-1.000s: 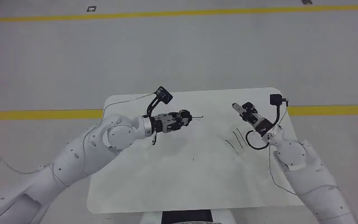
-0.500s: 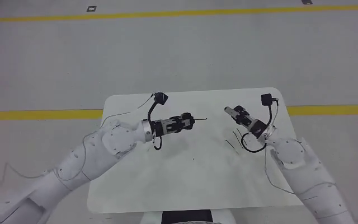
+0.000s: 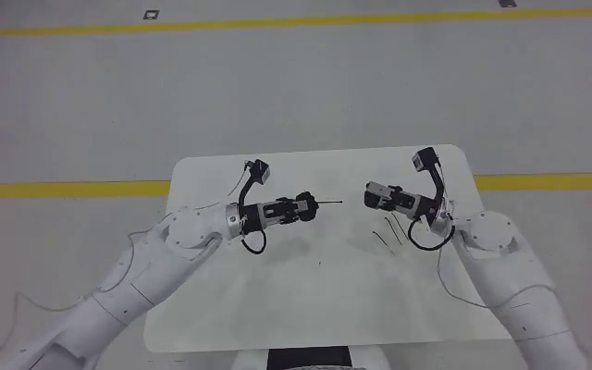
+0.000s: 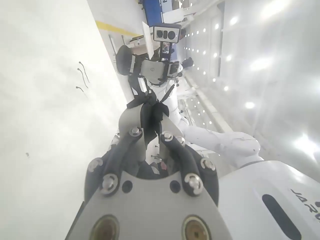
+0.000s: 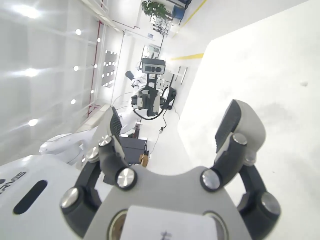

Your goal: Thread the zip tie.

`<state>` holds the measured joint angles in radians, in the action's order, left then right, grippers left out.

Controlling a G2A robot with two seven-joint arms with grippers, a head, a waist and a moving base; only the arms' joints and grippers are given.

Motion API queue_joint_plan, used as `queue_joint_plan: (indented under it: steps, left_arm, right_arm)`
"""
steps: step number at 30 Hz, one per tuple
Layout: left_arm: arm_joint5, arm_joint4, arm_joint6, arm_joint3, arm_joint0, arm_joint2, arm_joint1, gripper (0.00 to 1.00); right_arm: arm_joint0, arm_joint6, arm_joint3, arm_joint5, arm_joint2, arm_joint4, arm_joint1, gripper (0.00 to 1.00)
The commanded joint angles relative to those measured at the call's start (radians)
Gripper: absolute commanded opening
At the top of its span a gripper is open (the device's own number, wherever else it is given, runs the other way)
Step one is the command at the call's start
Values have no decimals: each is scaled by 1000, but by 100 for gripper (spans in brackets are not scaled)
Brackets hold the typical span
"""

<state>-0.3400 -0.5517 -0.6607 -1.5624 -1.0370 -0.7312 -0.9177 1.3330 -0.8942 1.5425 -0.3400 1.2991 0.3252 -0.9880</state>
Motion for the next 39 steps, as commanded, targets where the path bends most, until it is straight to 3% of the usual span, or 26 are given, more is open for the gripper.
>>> queue_joint_plan:
  steps: [1,5,7,14,17,26,31,39]
  left_arm:
    - [0,0,2,-1,0,1,0,0]
    - [9,2,15,-2,-5,2,-1,0]
    - [18,-51,38,-7,-23,1,-6,0]
    - [19,-222,-2,13,-49,-1,-24,0]
    - [23,-259,-11,26,-52,4,-33,0]
    - [16,-259,-9,20,-53,4,-37,0]
    - [80,-337,-46,22,-60,7,-47,0]
    - [128,-419,-120,46,-61,9,-64,0]
  right_arm:
    - [0,9,1,0,-1,-9,1,100]
    - [4,19,3,1,-3,4,-1,100]
    - [5,13,-2,1,-11,30,-4,100]
    - [-36,-158,-33,0,-32,172,-17,100]
    - [-50,-211,-40,0,-38,179,-27,100]
    - [-51,-221,-35,0,-44,189,-32,100]
    - [-74,-271,-76,0,-68,234,-38,100]
    - [-120,-338,-126,0,-91,292,-50,100]
